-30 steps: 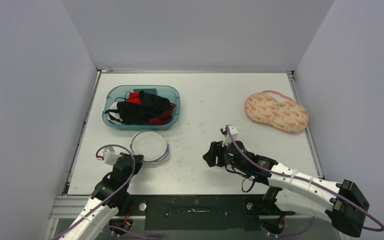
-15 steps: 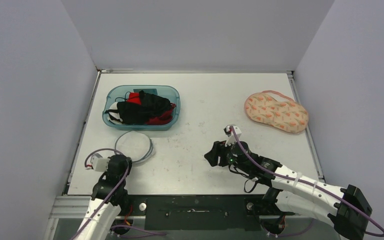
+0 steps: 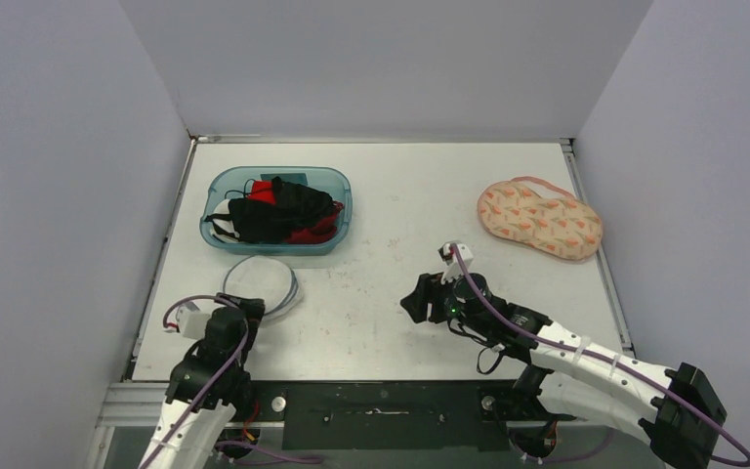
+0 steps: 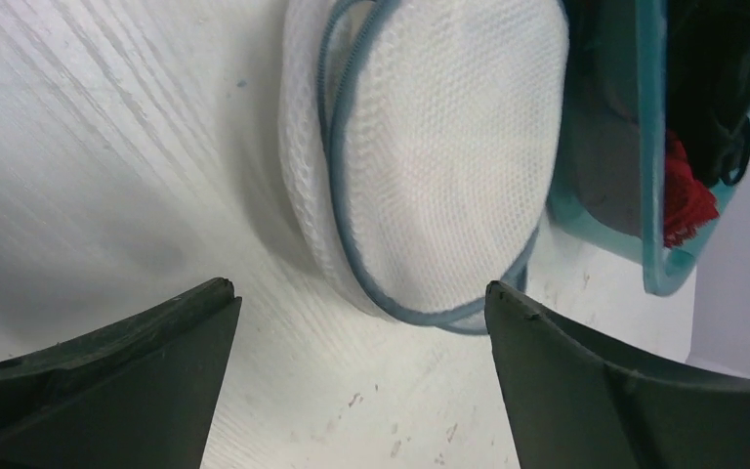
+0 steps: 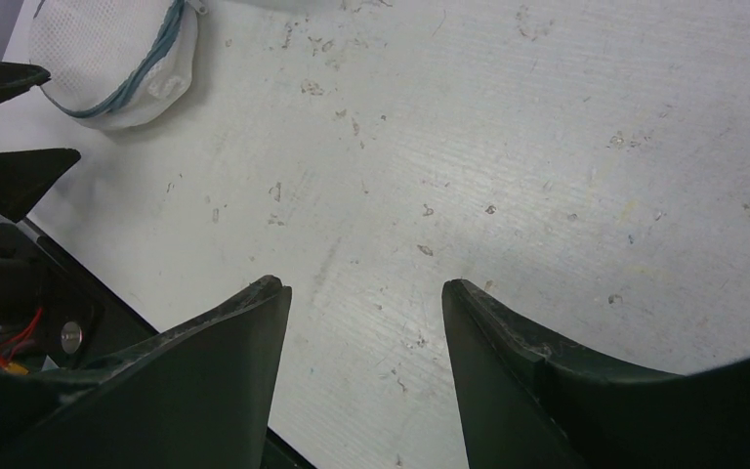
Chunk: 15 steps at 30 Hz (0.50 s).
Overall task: Unzip the laundry bag and remove the bra
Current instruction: Move the laundry bag to the center of the board.
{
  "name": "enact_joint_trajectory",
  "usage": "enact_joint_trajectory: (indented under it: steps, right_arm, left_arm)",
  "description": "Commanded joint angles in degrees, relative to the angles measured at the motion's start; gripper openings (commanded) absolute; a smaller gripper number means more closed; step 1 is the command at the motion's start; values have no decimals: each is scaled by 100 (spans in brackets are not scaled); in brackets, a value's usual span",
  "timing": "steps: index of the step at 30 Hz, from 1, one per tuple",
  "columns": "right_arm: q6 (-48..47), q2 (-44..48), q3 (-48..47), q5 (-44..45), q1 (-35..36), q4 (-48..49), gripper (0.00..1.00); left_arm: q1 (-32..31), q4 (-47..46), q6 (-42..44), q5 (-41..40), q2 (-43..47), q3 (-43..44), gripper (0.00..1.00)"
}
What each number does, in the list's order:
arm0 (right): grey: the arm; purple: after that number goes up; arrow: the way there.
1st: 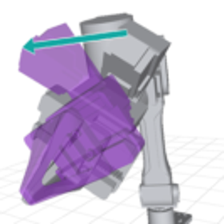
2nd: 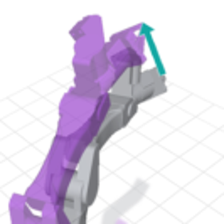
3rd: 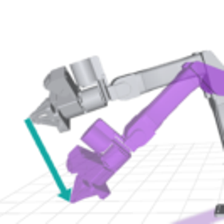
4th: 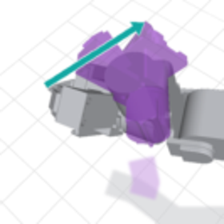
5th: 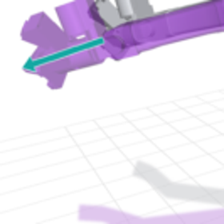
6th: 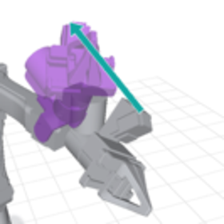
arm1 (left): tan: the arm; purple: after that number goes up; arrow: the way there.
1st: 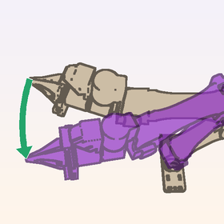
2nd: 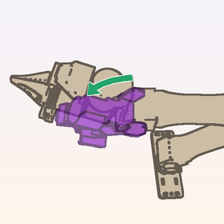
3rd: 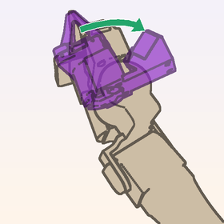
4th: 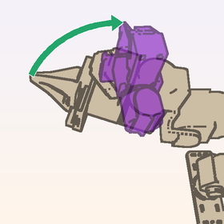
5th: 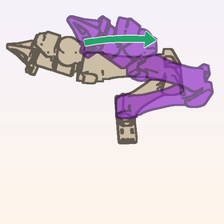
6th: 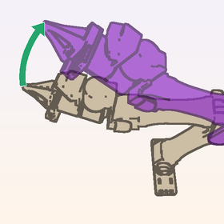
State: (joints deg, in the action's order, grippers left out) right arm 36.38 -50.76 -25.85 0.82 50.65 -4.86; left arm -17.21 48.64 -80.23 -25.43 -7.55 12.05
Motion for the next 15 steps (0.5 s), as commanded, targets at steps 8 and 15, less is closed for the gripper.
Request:
enact_joint_trajectory:
  steps: [8,15]
  right_arm:
    - [-241,49,-610,173,-205,-109,61]
    - [601,-172,-729,1004,-1421,-48,66]
  left_arm:
    - [-430,462,885,220,-680,2297,96]
    - [-776,-2287,2409,2054,-2710,2759,96]
